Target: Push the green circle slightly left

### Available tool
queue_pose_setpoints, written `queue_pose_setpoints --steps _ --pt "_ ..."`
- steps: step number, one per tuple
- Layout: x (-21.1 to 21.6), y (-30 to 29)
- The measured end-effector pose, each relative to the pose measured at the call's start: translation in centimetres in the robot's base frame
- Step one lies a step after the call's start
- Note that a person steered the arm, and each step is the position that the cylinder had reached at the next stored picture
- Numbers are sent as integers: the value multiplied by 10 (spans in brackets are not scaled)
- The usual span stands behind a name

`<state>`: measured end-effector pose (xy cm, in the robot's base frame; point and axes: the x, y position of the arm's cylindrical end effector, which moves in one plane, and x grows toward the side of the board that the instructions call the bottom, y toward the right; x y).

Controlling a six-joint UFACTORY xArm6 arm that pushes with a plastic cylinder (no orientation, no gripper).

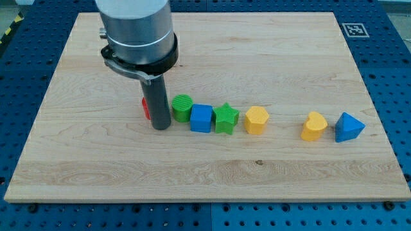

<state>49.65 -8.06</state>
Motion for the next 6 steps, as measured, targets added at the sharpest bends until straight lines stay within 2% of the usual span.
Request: queue_pose_setpoints --steps 2,3,6 --pt "-6 -10" --pt "-5 -33" --pt "-14 -36"
